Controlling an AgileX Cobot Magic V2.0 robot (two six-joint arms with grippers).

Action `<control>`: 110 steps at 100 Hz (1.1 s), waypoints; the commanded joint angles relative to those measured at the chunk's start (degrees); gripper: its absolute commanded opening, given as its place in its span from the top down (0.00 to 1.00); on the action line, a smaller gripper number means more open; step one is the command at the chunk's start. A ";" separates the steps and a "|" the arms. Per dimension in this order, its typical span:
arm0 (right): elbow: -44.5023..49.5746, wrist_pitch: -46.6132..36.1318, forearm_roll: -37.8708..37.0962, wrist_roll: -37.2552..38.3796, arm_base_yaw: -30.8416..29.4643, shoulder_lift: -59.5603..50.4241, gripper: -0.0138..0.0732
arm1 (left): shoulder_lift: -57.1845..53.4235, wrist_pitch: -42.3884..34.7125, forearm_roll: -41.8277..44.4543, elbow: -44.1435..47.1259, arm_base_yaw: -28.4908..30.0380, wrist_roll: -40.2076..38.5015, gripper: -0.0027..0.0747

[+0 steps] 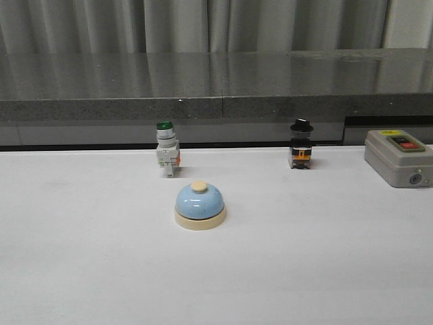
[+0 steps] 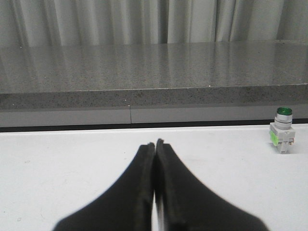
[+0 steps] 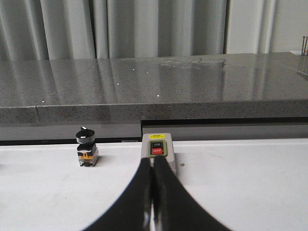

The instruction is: Place and press bell with both arms

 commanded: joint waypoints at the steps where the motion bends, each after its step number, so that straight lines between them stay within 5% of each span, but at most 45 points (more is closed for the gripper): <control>1: -0.10 -4.54 -0.62 -0.22 -0.29 -0.59 0.92 | -2.01 -4.07 -0.18 1.21 0.14 -0.68 0.99; 52: -5.39 -2.61 -0.62 -0.22 -0.29 2.44 0.92 | -2.01 -4.07 -0.18 1.21 0.14 -0.68 0.99; 110: -30.22 -1.96 -2.50 -0.22 0.46 36.95 0.92 | -2.01 -4.07 -0.18 1.21 0.14 -0.68 0.99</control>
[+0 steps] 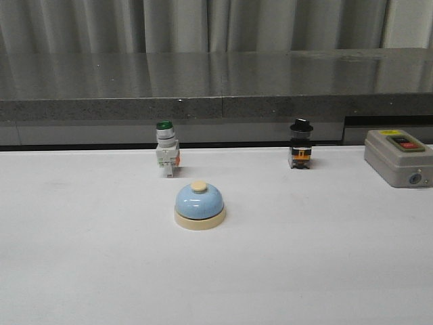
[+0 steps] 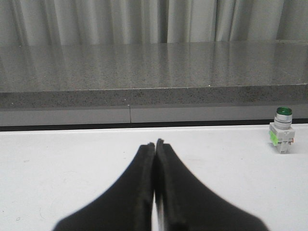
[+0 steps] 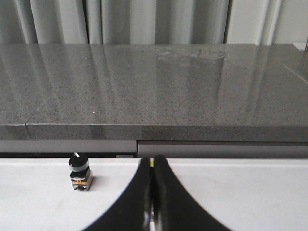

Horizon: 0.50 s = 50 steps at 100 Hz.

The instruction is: Place and press bell with both arms

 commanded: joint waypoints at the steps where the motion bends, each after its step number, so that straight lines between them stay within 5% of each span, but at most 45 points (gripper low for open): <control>1: -3.40 -5.70 -0.82 -0.22 0.58 4.73 0.92 | -2.01 -4.19 -0.18 1.21 0.14 -0.58 0.99; 18: -7.88 -5.81 -0.82 -0.22 6.19 11.41 0.92 | -2.01 -4.19 -0.18 1.21 0.14 -0.58 0.99; 50: -19.72 6.78 -0.82 -0.22 19.40 26.67 0.92 | -2.01 -4.19 -0.18 1.21 0.14 -0.58 0.99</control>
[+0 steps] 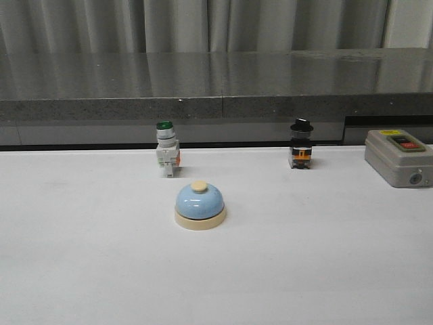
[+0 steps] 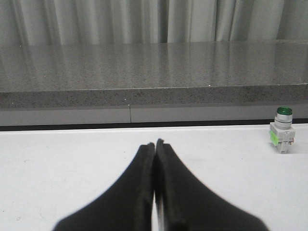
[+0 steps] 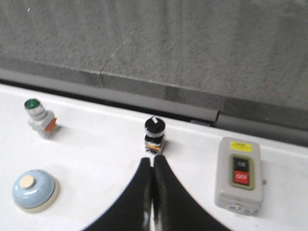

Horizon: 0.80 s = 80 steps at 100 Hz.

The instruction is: Place and press bell with both arms

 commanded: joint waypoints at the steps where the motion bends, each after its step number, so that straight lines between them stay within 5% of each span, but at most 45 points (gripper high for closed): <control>1: -5.28 0.90 -0.78 -0.22 3.10 3.46 0.92 | -2.01 -4.19 -0.18 1.21 0.14 -0.48 0.99; 27: -17.09 13.12 -0.73 -0.98 10.13 17.18 0.92 | -2.01 -4.19 -0.18 1.21 0.14 -0.48 0.99; 52: -28.93 21.33 5.80 -12.62 15.14 28.73 0.92 | -2.01 -4.19 -0.18 1.21 0.14 -0.48 0.99; 80: -41.66 31.46 8.82 -12.74 17.96 41.80 0.92 | -2.01 -4.19 -0.18 1.21 0.14 -0.48 0.99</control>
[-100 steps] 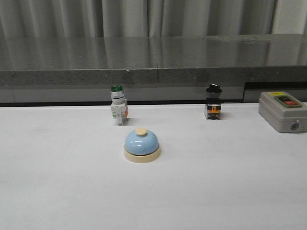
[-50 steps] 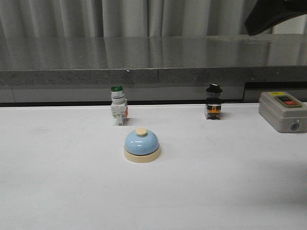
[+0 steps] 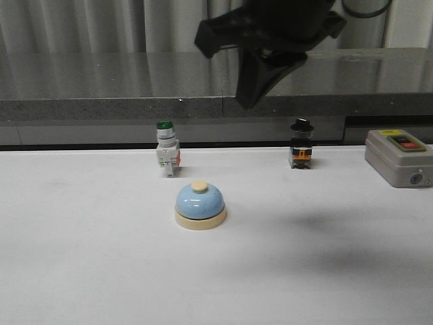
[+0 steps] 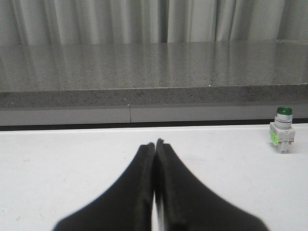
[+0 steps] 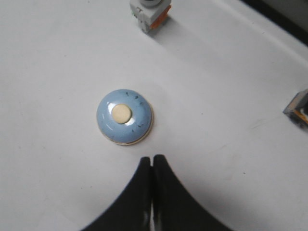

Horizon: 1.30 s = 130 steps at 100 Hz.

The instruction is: Place and press bell with both arms

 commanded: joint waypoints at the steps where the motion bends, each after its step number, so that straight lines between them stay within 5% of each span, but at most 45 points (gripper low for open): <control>1: -5.28 0.96 0.86 -0.79 0.63 1.29 0.92 | -2.01 -4.19 -0.18 1.21 0.14 -0.48 0.99; 44: -19.29 9.58 0.89 -0.79 3.02 16.11 0.92 | -2.01 -4.19 -0.18 1.21 0.14 -0.48 0.99; 75: -20.77 10.91 0.89 -0.79 3.02 21.31 0.92 | -2.01 -4.19 -0.18 1.21 0.14 -0.48 0.99; 130: -19.16 9.91 -3.35 5.86 -0.20 12.34 0.92 | -2.01 -4.19 -0.18 1.21 0.14 -0.48 0.99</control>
